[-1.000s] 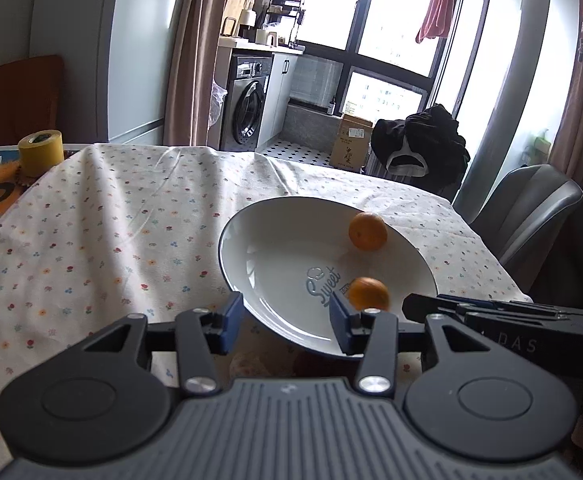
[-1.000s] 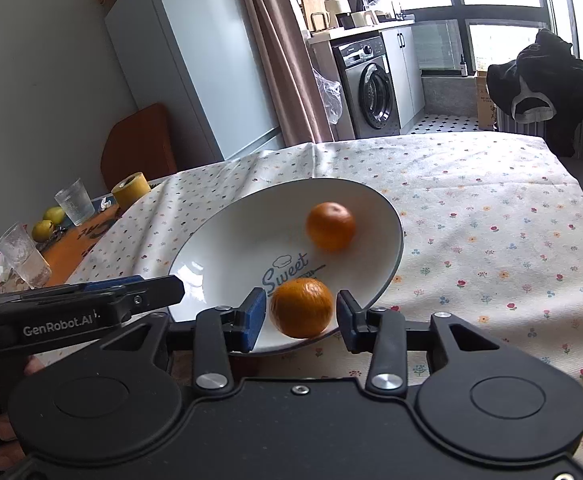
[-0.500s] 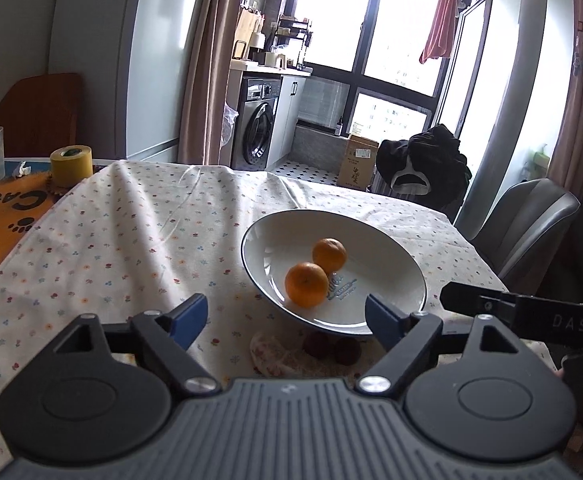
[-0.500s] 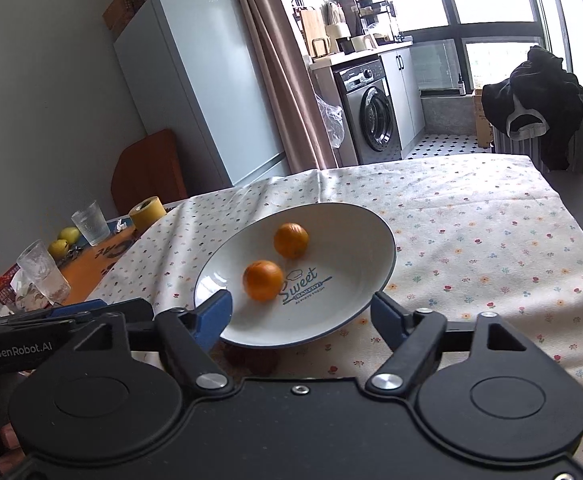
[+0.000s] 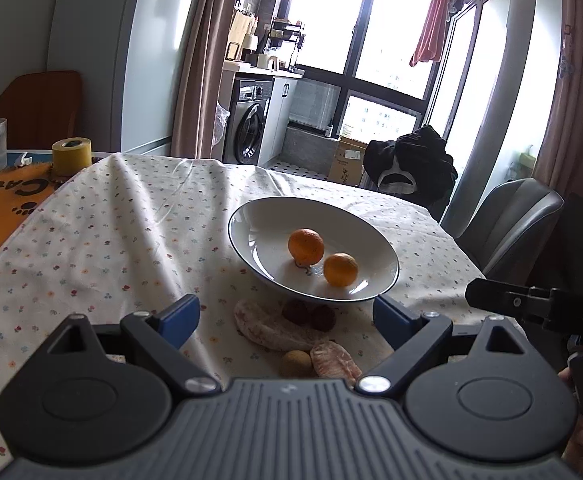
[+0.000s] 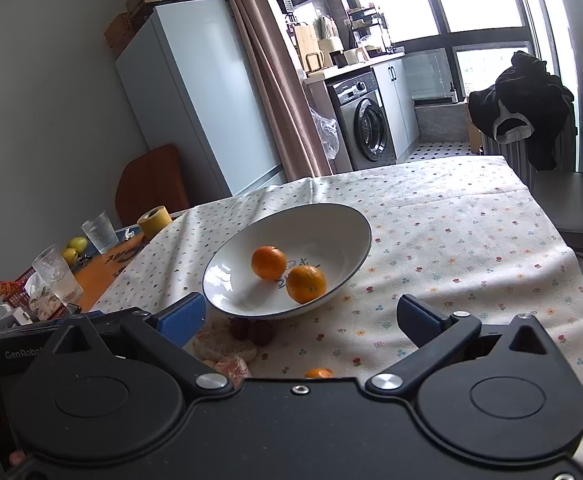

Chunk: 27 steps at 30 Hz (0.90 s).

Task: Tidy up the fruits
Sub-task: 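Reach the left gripper to the pink bread roll and grasp it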

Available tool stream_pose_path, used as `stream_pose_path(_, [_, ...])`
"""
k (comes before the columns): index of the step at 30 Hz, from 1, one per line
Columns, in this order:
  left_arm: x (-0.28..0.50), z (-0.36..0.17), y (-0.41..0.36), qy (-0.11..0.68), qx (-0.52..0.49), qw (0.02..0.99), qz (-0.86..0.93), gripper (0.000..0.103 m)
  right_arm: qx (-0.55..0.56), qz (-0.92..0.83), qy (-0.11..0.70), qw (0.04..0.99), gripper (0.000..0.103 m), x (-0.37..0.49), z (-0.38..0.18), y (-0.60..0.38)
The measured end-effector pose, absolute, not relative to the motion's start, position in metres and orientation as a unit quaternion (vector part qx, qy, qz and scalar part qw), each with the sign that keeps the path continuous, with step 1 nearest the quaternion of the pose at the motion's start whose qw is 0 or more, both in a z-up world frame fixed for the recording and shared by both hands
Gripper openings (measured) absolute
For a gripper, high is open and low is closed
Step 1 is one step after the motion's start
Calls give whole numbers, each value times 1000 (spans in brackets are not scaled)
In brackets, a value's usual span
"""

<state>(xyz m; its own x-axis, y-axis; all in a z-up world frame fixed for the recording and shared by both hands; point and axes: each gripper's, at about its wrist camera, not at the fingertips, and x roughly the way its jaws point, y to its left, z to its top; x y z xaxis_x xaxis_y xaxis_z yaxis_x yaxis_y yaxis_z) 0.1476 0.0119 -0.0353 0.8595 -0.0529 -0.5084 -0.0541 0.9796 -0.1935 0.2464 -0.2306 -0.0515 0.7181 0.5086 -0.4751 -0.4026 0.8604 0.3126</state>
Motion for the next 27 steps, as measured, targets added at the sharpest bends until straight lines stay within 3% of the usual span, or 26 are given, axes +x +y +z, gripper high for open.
stream_pose_path(27, [110,-55,-15,281,-98,954,-32,90,82,268,262,923,103,191,-54,-257])
